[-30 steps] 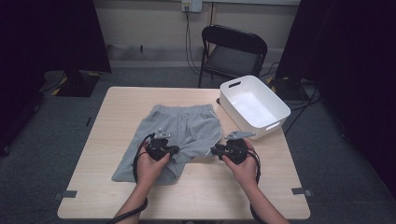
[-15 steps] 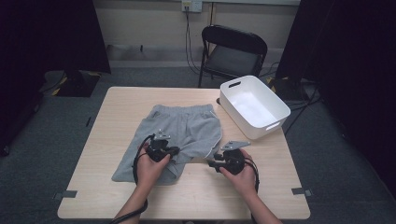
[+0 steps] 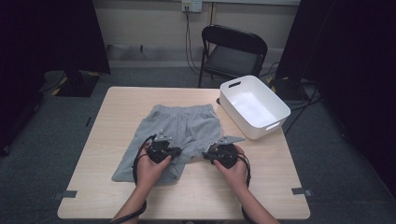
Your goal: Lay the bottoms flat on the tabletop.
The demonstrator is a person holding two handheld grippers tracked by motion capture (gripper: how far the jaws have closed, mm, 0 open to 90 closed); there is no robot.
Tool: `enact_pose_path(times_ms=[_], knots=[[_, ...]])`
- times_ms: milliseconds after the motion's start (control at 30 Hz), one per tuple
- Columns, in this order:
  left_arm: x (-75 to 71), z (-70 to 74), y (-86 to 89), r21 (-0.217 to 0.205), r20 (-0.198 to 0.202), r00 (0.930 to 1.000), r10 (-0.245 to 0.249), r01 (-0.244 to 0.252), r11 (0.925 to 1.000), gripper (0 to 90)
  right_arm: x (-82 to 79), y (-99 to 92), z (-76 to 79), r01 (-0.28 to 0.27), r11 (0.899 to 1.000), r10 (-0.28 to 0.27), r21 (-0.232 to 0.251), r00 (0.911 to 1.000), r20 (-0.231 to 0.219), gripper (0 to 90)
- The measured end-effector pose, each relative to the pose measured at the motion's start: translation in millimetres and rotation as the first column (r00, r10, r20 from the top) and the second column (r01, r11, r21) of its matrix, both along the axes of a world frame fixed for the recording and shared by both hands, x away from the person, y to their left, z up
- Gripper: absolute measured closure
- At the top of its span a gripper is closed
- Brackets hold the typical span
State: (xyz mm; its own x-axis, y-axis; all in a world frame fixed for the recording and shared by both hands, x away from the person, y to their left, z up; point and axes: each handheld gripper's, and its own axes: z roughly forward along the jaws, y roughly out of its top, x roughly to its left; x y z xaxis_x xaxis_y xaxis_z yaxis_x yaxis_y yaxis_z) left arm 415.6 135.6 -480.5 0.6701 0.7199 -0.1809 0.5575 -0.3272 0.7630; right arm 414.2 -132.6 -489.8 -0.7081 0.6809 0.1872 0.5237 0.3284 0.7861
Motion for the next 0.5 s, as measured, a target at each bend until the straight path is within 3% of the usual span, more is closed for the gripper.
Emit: enact_pose_path(times_ms=[200,400,500], knots=[[-0.9,5.1,-1.9,-0.020,0.021,0.9997,-0.014,0.015,0.9997,73.1,0.4,-8.4,15.7,-0.004,1.000,0.004,0.005,1.0000,0.007,85.9],[-11.8,11.9,-14.6,-0.035,0.072,0.9952,-0.067,0.069,0.9970,59.3,-5.7,-21.8,29.5,0.003,1.000,-0.004,0.016,0.9998,0.019,86.1],[-16.9,14.0,-20.7,-0.046,0.076,0.9929,-0.092,0.096,0.9943,56.4,-9.2,-28.9,34.0,0.014,1.000,-0.015,0.017,0.9998,0.015,86.1]])
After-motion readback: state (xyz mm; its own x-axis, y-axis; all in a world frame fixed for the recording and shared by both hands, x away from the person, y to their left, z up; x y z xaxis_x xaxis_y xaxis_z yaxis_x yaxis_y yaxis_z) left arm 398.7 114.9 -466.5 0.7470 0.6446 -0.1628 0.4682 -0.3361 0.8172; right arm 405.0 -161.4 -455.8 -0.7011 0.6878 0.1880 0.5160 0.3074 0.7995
